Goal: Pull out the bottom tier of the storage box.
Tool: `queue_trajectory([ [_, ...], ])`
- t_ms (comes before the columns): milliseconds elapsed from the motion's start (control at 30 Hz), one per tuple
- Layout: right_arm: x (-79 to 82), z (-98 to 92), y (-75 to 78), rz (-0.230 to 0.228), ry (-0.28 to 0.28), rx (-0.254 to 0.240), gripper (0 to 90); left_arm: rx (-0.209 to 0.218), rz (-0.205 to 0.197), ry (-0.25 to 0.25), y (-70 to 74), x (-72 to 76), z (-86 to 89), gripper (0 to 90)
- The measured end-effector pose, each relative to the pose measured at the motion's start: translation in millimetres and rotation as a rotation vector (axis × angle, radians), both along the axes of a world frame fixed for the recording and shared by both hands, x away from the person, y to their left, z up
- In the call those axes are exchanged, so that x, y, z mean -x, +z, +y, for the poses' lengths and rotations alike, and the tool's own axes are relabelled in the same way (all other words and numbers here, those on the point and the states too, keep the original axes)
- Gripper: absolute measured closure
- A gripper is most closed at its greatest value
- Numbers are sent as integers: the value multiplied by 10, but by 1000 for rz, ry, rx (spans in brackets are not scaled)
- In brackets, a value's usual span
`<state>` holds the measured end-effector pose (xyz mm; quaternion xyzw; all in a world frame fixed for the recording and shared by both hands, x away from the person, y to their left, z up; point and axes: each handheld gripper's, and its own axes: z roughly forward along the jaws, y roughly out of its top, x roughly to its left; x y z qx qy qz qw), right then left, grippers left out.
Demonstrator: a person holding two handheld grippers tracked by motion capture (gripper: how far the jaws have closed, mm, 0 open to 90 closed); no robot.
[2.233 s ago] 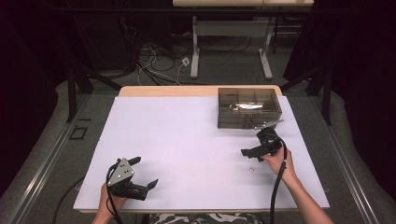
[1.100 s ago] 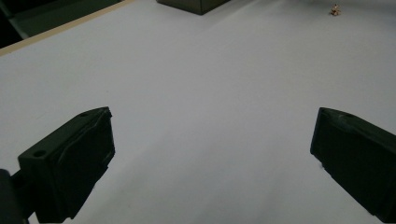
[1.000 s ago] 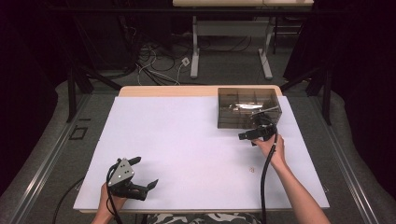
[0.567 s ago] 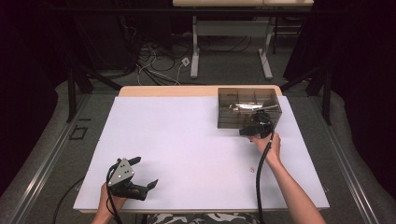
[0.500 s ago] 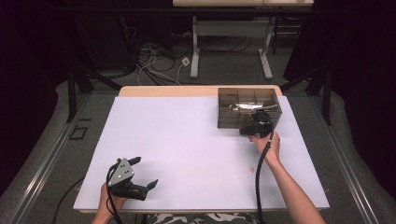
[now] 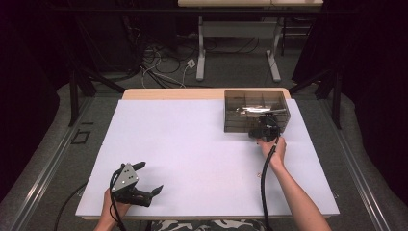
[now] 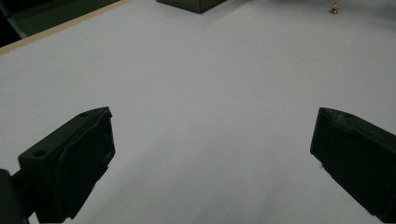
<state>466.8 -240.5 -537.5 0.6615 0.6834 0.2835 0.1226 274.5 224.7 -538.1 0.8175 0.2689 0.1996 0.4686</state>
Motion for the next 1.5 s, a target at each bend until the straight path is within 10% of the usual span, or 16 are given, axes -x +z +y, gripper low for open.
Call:
queue_trajectory([
  [1500,-2,75,-29,-5,-54,32,557,-14,5,-2,-2,-6,-3,0],
])
